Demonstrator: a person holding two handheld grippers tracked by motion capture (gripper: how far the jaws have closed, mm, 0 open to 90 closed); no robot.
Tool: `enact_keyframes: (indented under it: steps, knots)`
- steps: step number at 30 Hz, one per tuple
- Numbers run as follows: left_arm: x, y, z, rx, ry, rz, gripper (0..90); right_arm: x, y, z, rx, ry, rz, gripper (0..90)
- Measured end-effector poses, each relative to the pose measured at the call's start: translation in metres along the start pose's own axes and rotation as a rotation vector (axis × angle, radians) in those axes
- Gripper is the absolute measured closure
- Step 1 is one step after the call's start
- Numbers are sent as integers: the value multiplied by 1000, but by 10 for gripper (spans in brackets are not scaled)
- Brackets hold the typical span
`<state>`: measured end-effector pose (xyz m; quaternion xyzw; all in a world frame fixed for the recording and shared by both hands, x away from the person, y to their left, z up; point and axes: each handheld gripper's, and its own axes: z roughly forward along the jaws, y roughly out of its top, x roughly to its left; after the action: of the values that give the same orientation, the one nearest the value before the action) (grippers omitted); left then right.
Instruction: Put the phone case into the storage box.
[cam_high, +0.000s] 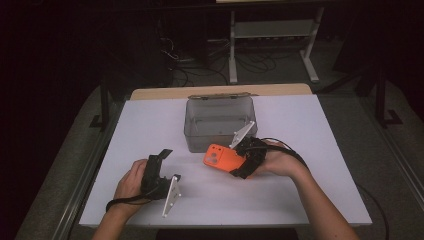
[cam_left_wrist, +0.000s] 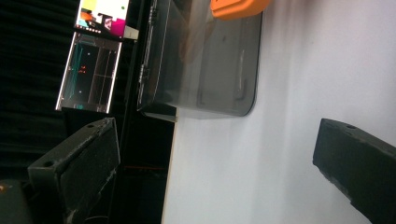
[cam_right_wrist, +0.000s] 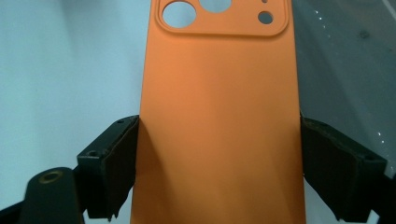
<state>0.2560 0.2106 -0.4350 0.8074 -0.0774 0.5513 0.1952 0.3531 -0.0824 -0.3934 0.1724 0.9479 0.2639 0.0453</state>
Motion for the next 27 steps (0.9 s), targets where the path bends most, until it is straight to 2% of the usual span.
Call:
enact_keyframes:
  steps: [20,27]
  knots:
    - [-7,26,13,-14,0,56,2,0,1,0,-3,3,7,158]
    - [-9,33,17,-22,6,64,2,0,2,1,-4,5,10,158]
